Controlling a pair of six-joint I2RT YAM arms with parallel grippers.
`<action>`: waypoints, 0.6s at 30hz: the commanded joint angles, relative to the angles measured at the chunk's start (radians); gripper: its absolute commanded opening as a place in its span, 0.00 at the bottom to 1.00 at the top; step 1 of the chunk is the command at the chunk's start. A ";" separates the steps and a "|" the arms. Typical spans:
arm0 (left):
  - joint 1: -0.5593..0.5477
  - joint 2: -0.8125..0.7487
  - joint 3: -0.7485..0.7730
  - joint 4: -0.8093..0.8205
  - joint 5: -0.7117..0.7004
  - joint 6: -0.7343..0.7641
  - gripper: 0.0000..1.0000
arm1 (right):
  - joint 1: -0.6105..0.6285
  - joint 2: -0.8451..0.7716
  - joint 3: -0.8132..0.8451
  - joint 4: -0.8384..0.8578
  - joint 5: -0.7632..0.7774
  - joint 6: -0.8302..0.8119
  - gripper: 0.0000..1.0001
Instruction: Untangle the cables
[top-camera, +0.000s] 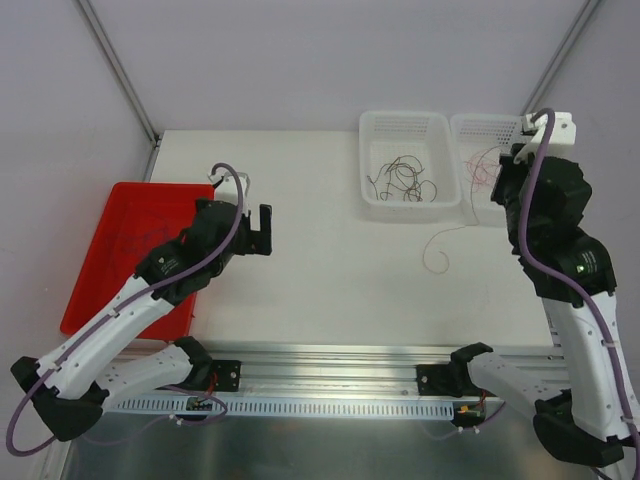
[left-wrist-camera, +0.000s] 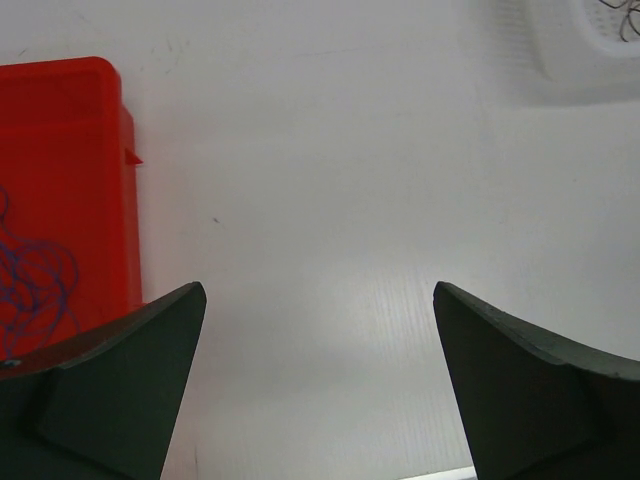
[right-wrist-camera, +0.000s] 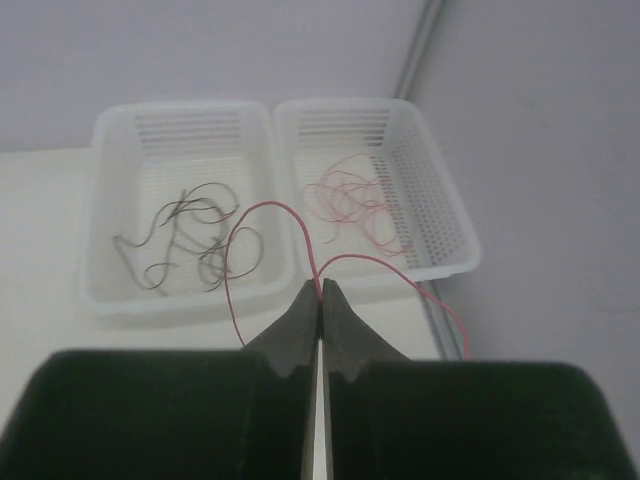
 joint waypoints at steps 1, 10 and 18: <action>0.070 0.002 -0.037 0.014 0.056 0.065 0.99 | -0.123 0.076 0.042 0.136 0.067 -0.065 0.01; 0.164 0.036 -0.192 0.108 0.057 0.104 0.99 | -0.405 0.346 0.086 0.348 -0.067 -0.017 0.01; 0.167 0.074 -0.209 0.106 -0.035 0.124 0.99 | -0.545 0.816 0.381 0.302 -0.174 0.033 0.10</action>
